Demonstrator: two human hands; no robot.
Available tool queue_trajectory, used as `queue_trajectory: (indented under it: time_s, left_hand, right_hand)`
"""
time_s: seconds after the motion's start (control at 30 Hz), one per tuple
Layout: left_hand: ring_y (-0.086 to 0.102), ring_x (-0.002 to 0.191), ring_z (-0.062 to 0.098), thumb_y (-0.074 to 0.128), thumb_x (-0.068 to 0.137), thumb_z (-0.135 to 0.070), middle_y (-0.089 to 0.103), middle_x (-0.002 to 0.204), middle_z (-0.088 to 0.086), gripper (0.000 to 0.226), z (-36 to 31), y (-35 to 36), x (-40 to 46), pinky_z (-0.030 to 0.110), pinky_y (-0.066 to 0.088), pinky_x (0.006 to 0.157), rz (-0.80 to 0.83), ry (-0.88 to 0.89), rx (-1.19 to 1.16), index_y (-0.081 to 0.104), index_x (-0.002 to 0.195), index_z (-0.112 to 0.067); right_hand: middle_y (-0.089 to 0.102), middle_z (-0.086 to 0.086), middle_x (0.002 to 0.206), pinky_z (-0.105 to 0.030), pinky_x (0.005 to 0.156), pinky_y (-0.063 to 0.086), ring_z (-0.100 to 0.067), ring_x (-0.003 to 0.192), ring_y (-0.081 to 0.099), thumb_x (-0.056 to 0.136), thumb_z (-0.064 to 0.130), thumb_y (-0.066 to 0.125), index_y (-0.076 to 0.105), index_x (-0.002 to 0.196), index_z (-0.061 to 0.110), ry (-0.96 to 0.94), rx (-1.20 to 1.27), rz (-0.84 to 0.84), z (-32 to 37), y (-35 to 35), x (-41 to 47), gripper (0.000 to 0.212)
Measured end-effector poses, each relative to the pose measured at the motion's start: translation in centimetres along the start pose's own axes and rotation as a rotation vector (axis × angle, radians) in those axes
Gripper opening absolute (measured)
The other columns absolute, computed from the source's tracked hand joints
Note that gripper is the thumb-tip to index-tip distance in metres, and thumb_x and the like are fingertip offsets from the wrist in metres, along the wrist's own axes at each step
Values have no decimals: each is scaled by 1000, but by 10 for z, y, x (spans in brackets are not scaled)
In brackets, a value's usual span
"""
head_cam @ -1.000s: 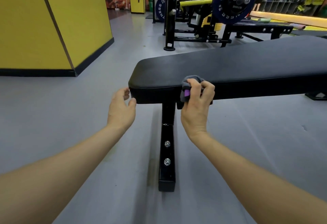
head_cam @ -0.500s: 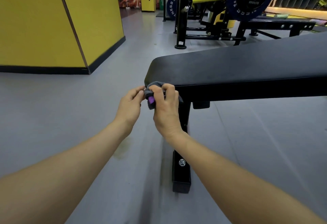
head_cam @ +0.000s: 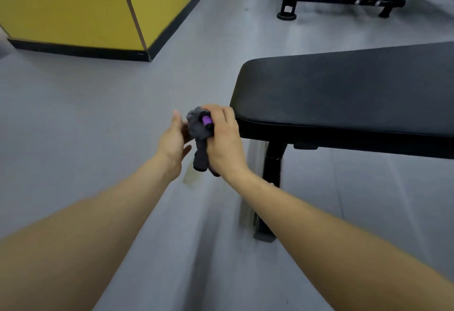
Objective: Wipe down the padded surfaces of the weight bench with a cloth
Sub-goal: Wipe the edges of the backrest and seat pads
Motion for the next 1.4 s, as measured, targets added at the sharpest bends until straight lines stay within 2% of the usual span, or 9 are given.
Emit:
queue_trajectory:
  time_s: [0.07, 0.2, 0.33, 0.5, 0.63, 0.83, 0.97, 1.2, 1.4]
  left_hand:
    - [57, 103, 10, 19, 100, -49, 65, 101, -6, 51, -16, -2, -17, 30, 35, 94, 8, -57, 41, 62, 93, -22]
    - [54, 103, 14, 21, 99, -49, 62, 103, -2, 53, -49, -18, -52, 33, 36, 95, -43, -197, 114, 62, 101, -16]
    - [55, 101, 14, 28, 100, -44, 61, 109, 1, 44, -104, -27, -82, 32, 39, 92, -42, -344, 153, 60, 105, -14]
    - [56, 97, 13, 37, 99, -38, 60, 108, 0, 36, -217, -25, -111, 32, 42, 91, 36, -480, 163, 59, 113, -12]
    - [55, 99, 14, 42, 98, -34, 59, 109, 1, 31, -325, -28, -100, 31, 42, 91, 113, -410, 234, 58, 115, -12]
    - [52, 93, 13, 46, 97, -28, 57, 105, 1, 22, -449, -20, -48, 28, 39, 84, 177, -209, 401, 56, 110, -13]
    - [53, 97, 19, 48, 96, -26, 57, 104, 4, 18, -487, 12, -16, 29, 39, 83, 269, -99, 657, 57, 105, -13]
    - [51, 90, 14, 52, 94, -20, 55, 102, 1, 29, -519, 92, 50, 21, 35, 78, 501, 53, 927, 56, 119, -6]
    - [52, 91, 14, 52, 94, -23, 56, 112, 4, 32, -555, 143, 129, 25, 41, 79, 618, 80, 1120, 54, 123, -9]
  right_hand:
    - [42, -2, 118, -34, 90, 45, -23, 107, 47, 81, -4, 48, 51, 122, 17, 117, 60, 31, 10, -11, 4, 46]
    - [42, 3, 112, -18, 80, 40, -11, 93, 49, 88, 0, 50, 51, 118, 19, 326, 77, 72, 44, -45, 14, 35]
    - [41, 4, 110, -19, 79, 41, -9, 89, 50, 91, 10, 55, 50, 120, 20, 507, 66, 79, 97, -85, 34, 30]
    - [39, 1, 109, -20, 80, 37, -11, 86, 48, 92, 14, 56, 49, 122, 16, 641, -18, 157, 193, -137, 82, 31]
    - [43, -4, 115, -25, 83, 42, -14, 90, 49, 93, 16, 55, 48, 123, 13, 661, -80, 154, 259, -175, 134, 31]
    - [50, -9, 119, -21, 79, 40, -14, 93, 51, 92, 16, 56, 51, 120, 14, 697, -36, -2, 304, -216, 190, 29]
    - [54, -9, 119, -21, 77, 41, -15, 96, 54, 92, 18, 57, 51, 122, 15, 722, -34, -70, 300, -245, 226, 31]
    - [53, -10, 119, -16, 72, 39, -14, 93, 51, 93, 16, 55, 51, 123, 13, 808, -35, -254, 249, -303, 302, 31]
    - [53, -13, 118, -26, 75, 40, -20, 93, 53, 91, 12, 54, 52, 119, 12, 904, -74, -339, 211, -353, 368, 28]
Point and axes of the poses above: each hand's wrist, its own x-axis towards the middle knuckle, its own y-axis out of the palm, z = x × y, the point moved 6 cm from there along x, towards the middle knuckle
